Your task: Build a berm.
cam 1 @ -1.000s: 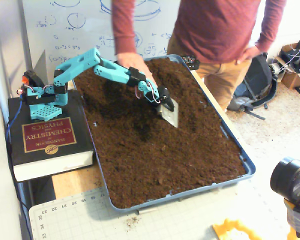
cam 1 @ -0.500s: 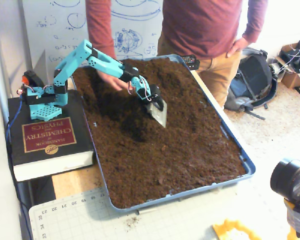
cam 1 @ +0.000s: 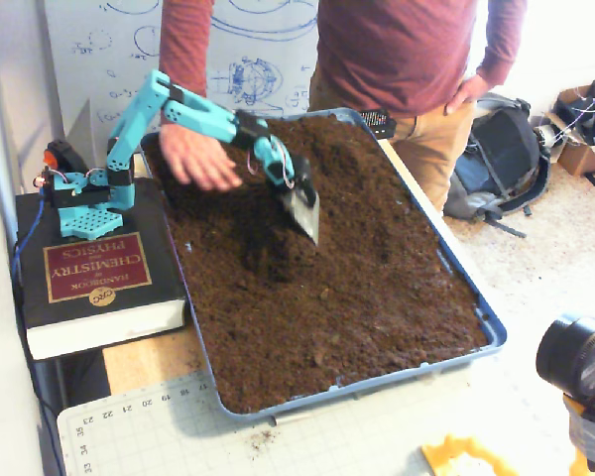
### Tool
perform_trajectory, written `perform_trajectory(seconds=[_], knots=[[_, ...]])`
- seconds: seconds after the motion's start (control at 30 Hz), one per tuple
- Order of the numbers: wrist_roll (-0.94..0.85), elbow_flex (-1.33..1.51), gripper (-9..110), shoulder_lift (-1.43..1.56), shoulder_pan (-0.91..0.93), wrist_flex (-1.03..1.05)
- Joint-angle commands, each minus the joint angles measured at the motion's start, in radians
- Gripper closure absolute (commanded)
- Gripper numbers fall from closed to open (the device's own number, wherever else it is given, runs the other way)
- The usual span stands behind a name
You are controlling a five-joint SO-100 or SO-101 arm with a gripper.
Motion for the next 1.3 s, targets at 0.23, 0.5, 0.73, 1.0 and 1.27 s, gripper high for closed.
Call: perform_trajectory(seconds=[0.23, 0.5, 0.73, 1.0, 1.27], knots=[[0.008, -0.091, 101, 0.236, 0.015, -0.017], [0.006, -0.514, 101, -0.186, -0.038, -0.156], [-0.031, -0.810, 101, -0.514, -0.133, -0.186], [-0.272, -0.779, 101, -0.689, -0.235, -0.186], [-0.262, -0.469, 101, -0.518, -0.268, -0.184]])
